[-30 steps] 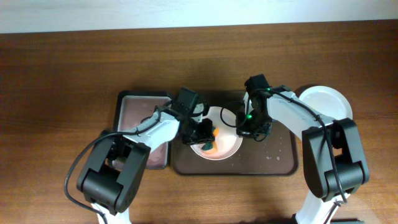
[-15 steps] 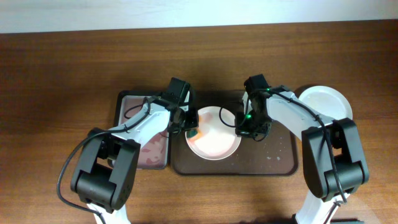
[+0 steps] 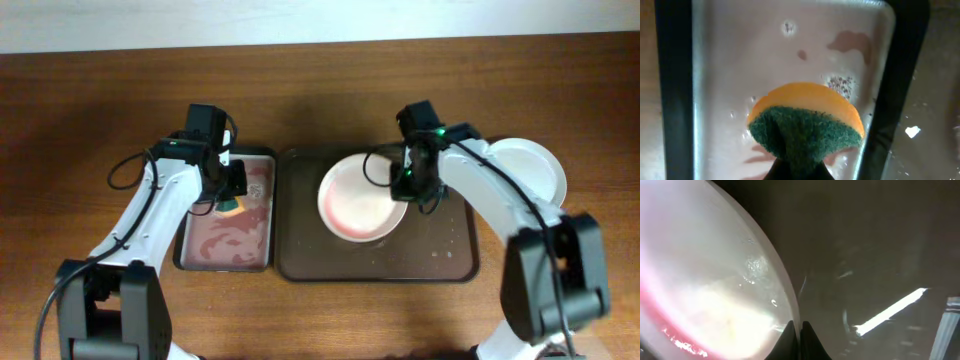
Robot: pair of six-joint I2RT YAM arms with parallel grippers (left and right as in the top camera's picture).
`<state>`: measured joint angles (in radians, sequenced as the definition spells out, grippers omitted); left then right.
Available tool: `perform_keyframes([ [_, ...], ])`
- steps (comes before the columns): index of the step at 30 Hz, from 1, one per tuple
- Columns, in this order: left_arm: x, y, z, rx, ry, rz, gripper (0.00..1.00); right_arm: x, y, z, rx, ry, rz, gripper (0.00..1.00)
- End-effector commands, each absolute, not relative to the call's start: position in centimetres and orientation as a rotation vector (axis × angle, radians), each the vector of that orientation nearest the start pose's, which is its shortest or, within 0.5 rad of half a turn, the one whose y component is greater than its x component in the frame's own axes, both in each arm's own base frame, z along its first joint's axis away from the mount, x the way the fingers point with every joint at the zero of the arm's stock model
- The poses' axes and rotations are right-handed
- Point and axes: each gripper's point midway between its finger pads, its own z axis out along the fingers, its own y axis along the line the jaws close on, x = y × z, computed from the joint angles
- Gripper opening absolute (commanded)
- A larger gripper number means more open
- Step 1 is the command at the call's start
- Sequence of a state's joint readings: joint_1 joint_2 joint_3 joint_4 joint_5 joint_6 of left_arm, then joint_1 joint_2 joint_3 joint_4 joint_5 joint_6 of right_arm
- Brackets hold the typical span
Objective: Clean dirty plates on tray and stack at the side
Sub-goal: 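Carry the pink plate right and stack it on the plate pile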
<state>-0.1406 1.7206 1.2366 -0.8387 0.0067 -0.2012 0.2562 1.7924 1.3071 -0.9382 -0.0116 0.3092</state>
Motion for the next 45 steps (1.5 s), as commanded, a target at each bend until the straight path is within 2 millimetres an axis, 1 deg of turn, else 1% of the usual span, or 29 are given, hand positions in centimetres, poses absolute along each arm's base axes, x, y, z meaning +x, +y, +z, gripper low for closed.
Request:
perform_keyframes([
  [1, 36.0, -4.7, 6.1, 0.028, 2.899, -0.023, 0.00, 36.3, 6.6, 11.9, 0.057, 2.814, -0.157, 0.04],
  [3, 36.1, -4.8, 4.9, 0.028, 2.901, -0.022, 0.00, 36.3, 5.3, 14.3, 0.007, 2.721, -0.315, 0.04],
  [5, 36.5, -4.9, 4.0, 0.030, 2.899, -0.023, 0.00, 36.3, 3.9, 16.9, -0.012, 2.604, -0.538, 0.04],
  [7, 36.7, -5.0, 3.3, 0.049, 2.906, -0.027, 0.00, 36.2, 3.6, 18.3, -0.032, 2.533, -0.658, 0.04],
  [9, 36.3, -6.0, 2.2, 0.163, 2.935, -0.100, 0.00, 36.0, 4.1, 19.5, -0.076, 2.455, -0.778, 0.04],
  [14, 36.4, -5.9, 0.7, 0.169, 2.961, -0.089, 0.00, 35.8, 5.7, 22.8, -0.144, 2.240, -0.996, 0.04],
  [17, 36.6, -5.9, 0.4, 0.169, 2.955, -0.089, 0.01, 35.5, 6.8, 24.4, -0.168, 2.139, -1.066, 0.04],
  [20, 36.6, -5.9, 0.4, 0.169, 2.956, -0.089, 0.02, 35.5, 7.1, 24.8, -0.168, 2.115, -1.074, 0.04],
  [21, 36.6, -5.9, 0.4, 0.169, 2.956, -0.089, 0.05, 35.4, 7.1, 24.8, -0.168, 2.115, -1.074, 0.04],
  [22, 36.6, -5.9, 0.4, 0.169, 2.955, -0.089, 0.14, 35.5, 7.1, 24.8, -0.168, 2.115, -1.074, 0.04],
  [23, 36.6, -5.9, 0.4, 0.169, 2.955, -0.089, 0.26, 35.5, 7.1, 24.8, -0.168, 2.115, -1.074, 0.04],
  [24, 36.6, -5.9, 0.4, 0.169, 2.955, -0.089, 0.45, 35.5, 7.1, 24.8, -0.167, 2.115, -1.074, 0.04],
  [26, 36.6, -5.9, 0.4, 0.169, 2.956, -0.090, 0.66, 35.6, 6.9, 24.8, -0.103, 2.108, -1.044, 0.04],
  [27, 36.6, -5.9, 0.4, 0.168, 2.956, -0.090, 0.72, 35.7, 6.6, 24.7, -0.061, 2.110, -1.023, 0.04],
  [28, 36.6, -5.9, 0.5, 0.146, 2.957, -0.092, 0.71, 35.9, 6.3, 23.7, -0.021, 2.166, -0.954, 0.04],
  [29, 37.0, -5.9, 1.2, 0.097, 2.943, -0.098, 0.71, 36.1, 5.9, 22.7, -0.005, 2.233, -0.890, 0.04],
  [31, 38.3, -5.9, 3.4, 0.038, 2.880, -0.112, 0.72, 36.3, 4.4, 21.4, 0.071, 2.332, -0.781, 0.04],
  [32, 39.0, -5.9, 5.2, 0.036, 2.830, -0.118, 0.73, 36.3, 2.3, 21.1, 0.205, 2.373, -0.705, 0.04],
  [33, 39.2, -5.9, 6.2, 0.037, 2.802, -0.121, 0.74, 36.3, 0.9, 21.0, 0.281, 2.396, -0.656, 0.04],
  [34, 39.3, -5.9, 7.2, 0.037, 2.780, -0.123, 0.74, 36.3, -1.4, 20.8, 0.395, 2.427, -0.562, 0.04],
  [35, 39.1, -5.9, 7.5, 0.037, 2.779, -0.124, 0.74, 36.3, -3.1, 20.6, 0.474, 2.442, -0.502, 0.04],
  [36, 38.5, -5.8, 7.5, 0.037, 2.799, -0.121, 0.79, 36.0, -5.6, 20.0, 0.600, 2.471, -0.400, 0.04],
  [37, 38.1, -5.7, 7.4, 0.036, 2.817, -0.119, 0.79, 35.8, -7.2, 19.6, 0.671, 2.480, -0.355, 0.04],
  [38, 37.4, -5.7, 7.1, 0.035, 2.846, -0.115, 0.79, 35.3, -9.4, 18.9, 0.781, 2.492, -0.278, 0.04],
  [39, 36.8, -5.6, 7.0, -0.014, 2.874, -0.118, 0.77, 34.7, -11.7, 18.3, 0.884, 2.491, -0.203, 0.04],
  [40, 36.6, -5.5, 7.0, -0.061, 2.880, -0.122, 0.78, 34.3, -13.3, 17.8, 0.962, 2.480, -0.148, 0.04],
  [42, 36.6, -5.4, 7.0, -0.140, 2.878, -0.117, 0.79, 33.5, -15.9, 16.6, 1.088, 2.468, -0.068, 0.04],
  [44, 36.5, -5.4, 7.0, -0.146, 2.882, -0.117, 0.80, 32.5, -18.6, 14.6, 1.215, 2.467, -0.038, 0.04],
  [45, 36.5, -5.4, 6.9, -0.146, 2.884, -0.117, 0.80, 32.2, -19.4, 13.6, 1.258, 2.476, -0.041, 0.04],
])
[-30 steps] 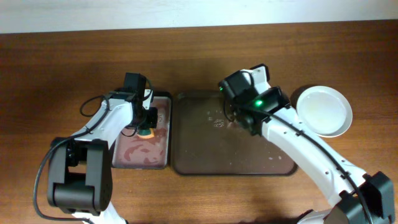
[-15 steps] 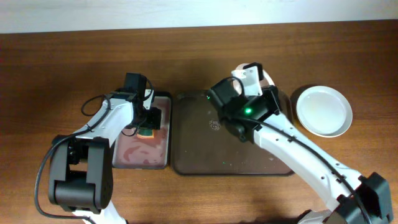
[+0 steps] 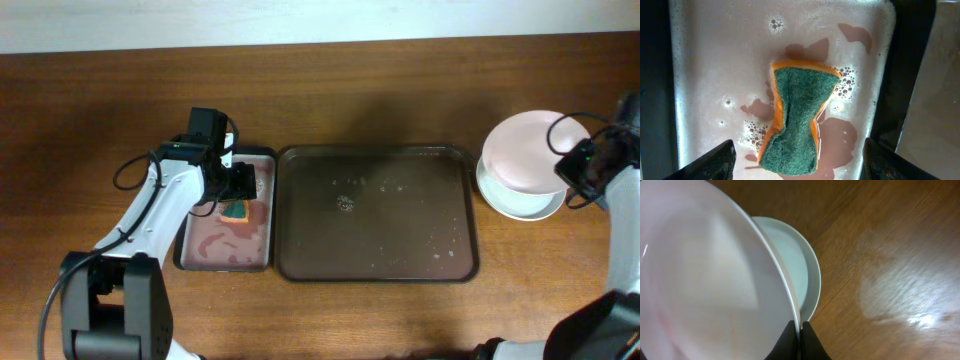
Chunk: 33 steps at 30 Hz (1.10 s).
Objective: Clean dirty plates on tray and stack at the side
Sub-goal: 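Carry the pink plate right and stack it on the plate pile, then release the sponge into the small tray with the left gripper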
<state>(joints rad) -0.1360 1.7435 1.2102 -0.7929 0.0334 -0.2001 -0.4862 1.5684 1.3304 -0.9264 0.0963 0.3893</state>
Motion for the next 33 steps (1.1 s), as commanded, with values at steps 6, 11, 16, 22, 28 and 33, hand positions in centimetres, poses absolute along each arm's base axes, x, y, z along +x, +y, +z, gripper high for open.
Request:
perform_keyframes([
  [6, 36.5, -5.3, 7.3, -0.146, 2.877, -0.115, 0.80, 32.8, -20.2, 9.7, 1.309, 2.536, -0.021, 0.10],
  [11, 36.8, -4.1, 10.0, -0.173, 2.792, -0.085, 0.82, 37.0, -14.3, 11.4, 0.902, 2.559, 0.479, 0.57],
  [16, 36.9, -2.5, 10.7, -0.246, 2.771, -0.080, 0.92, 36.0, -4.3, 10.7, 0.442, 2.812, 0.598, 0.64],
  [22, 31.7, -0.7, 9.3, -0.393, 2.976, -0.042, 1.00, 32.0, 0.4, 10.2, 0.259, 3.061, 0.415, 0.99],
  [28, 27.6, -0.6, 9.8, -0.396, 3.069, -0.017, 1.00, 29.4, 0.7, 14.6, 0.197, 2.969, 0.257, 0.99],
  [33, 26.3, -0.6, 14.4, -0.340, 2.652, -0.104, 1.00, 27.2, 0.3, 21.0, 0.135, 2.573, 0.175, 0.99],
])
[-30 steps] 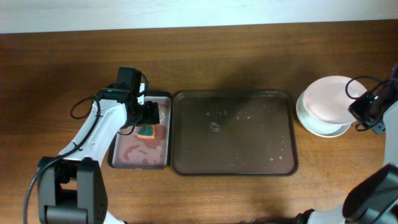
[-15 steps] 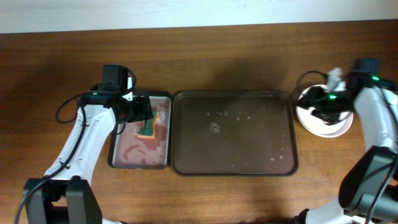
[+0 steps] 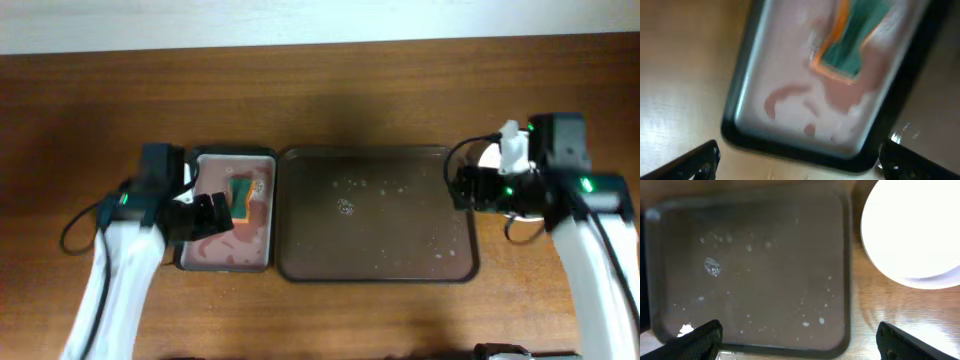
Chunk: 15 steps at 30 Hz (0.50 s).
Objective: Clean dirty plates on tray and stack at the side
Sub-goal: 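Release the sponge into the small tray with the left gripper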
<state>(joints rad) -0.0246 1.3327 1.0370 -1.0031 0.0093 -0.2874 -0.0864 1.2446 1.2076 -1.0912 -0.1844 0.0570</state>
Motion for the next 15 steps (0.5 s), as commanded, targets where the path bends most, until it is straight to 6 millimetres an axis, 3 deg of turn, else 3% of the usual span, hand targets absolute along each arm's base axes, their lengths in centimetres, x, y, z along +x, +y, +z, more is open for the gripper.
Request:
perform_keyframes([
  [1, 25.8, -0.6, 15.7, -0.327, 2.545, -0.121, 1.00, 26.2, 0.1, 22.0, 0.131, 2.496, 0.149, 0.99],
  [5, 22.8, -0.5, 19.1, -0.291, 2.263, -0.158, 1.00, 22.9, 0.1, 24.6, 0.114, 2.334, 0.125, 0.99],
  [8, 21.2, -0.4, 21.6, -0.274, 2.137, -0.174, 1.00, 22.0, 0.2, 25.9, 0.106, 2.270, 0.121, 0.99],
  [15, 21.0, -0.4, 21.9, -0.272, 2.120, -0.176, 1.00, 22.2, 0.2, 25.6, 0.108, 2.285, 0.122, 0.99],
])
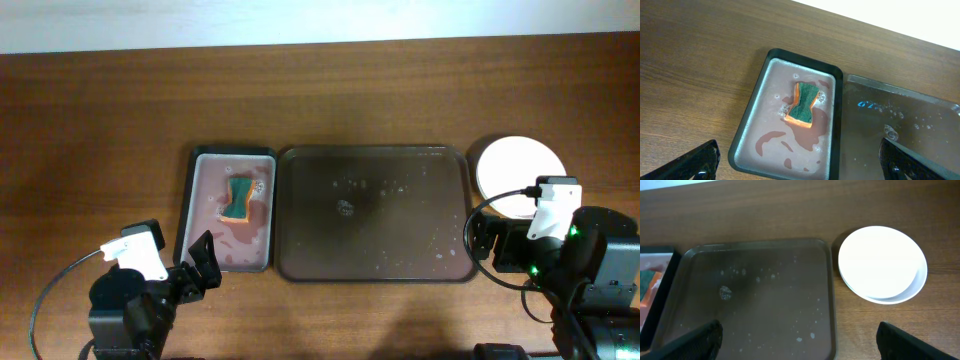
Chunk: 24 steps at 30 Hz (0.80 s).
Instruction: Clean dirty plates on tray and stack at the side
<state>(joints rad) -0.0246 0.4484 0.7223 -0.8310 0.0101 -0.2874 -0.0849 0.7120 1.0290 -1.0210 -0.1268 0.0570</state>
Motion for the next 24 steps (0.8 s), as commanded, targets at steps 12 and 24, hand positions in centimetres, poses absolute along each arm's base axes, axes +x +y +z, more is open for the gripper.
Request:
perform_keyframes([
  [12, 21.0, -0.4, 21.9, -0.272, 2.120, -0.176, 0.99, 21.1, 1.6, 28.5, -0.032, 1.933, 0.103, 0.99],
  [24, 21.0, -0.5, 21.9, -0.272, 2.120, -0.177, 1.00, 24.1, 1.8, 22.3, -0.042, 1.374, 0.093, 0.99],
])
